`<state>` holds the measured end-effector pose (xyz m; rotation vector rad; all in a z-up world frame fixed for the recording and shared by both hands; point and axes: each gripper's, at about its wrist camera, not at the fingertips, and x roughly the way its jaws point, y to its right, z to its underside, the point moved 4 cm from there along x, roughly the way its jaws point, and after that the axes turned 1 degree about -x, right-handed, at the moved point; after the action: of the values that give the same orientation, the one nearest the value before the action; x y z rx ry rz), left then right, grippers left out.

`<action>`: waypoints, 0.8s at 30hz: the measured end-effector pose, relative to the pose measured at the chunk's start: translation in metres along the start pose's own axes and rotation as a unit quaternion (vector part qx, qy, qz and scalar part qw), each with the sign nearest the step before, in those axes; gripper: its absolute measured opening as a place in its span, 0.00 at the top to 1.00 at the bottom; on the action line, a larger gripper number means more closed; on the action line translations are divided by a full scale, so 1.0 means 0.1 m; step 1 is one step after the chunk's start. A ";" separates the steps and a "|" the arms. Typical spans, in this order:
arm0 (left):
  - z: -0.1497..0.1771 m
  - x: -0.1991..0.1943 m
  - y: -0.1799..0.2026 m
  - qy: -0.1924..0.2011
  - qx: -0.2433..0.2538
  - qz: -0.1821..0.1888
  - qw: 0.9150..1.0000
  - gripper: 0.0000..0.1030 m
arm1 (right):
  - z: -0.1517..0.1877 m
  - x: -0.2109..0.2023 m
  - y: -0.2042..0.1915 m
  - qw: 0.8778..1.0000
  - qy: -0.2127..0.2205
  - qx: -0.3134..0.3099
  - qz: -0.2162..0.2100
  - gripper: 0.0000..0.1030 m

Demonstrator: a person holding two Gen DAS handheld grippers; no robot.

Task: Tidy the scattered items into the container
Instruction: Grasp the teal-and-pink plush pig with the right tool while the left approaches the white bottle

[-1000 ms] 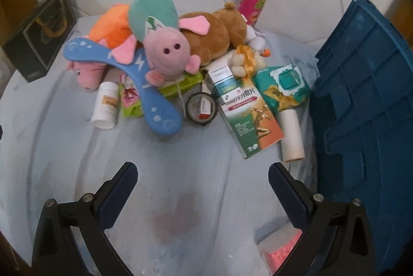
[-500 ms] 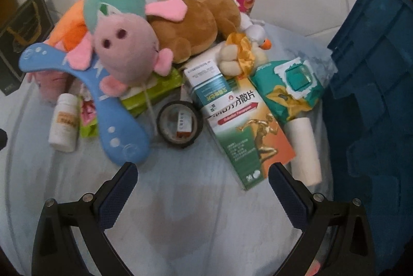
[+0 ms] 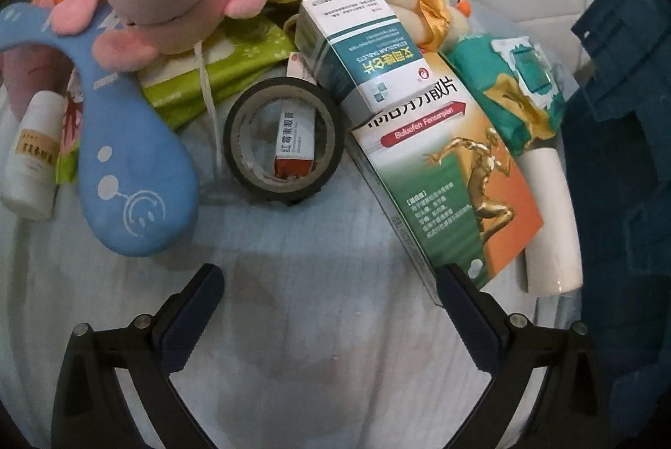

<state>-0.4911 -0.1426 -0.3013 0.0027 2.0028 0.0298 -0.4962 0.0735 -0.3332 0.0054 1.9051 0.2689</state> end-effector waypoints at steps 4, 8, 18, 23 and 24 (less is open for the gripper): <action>-0.02 -0.07 -0.04 0.005 -0.002 0.005 1.000 0.20 | 0.00 0.00 -0.01 1.000 -0.017 -0.013 -0.004 0.00; -0.09 -0.26 -0.13 0.023 -0.006 0.003 1.000 0.20 | 0.00 -0.26 0.05 0.999 -0.002 0.007 -0.042 0.05; -0.83 -0.59 -0.36 0.042 0.001 -0.022 0.999 0.20 | -0.71 -1.30 -0.05 0.983 0.095 -0.008 -0.157 0.42; -1.30 -0.33 -0.37 0.020 0.036 -0.034 0.999 0.20 | -1.31 -1.08 -0.28 0.984 0.093 -0.041 -0.146 0.42; -1.35 -0.25 -0.37 0.015 0.043 -0.040 0.998 0.20 | -1.36 -1.00 -0.33 0.984 0.089 -0.047 -0.145 0.42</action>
<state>-0.6031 -0.1823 -0.2224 -0.0219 2.0320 -0.1078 -0.5838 0.0033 -0.2026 -0.3673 2.0379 0.1659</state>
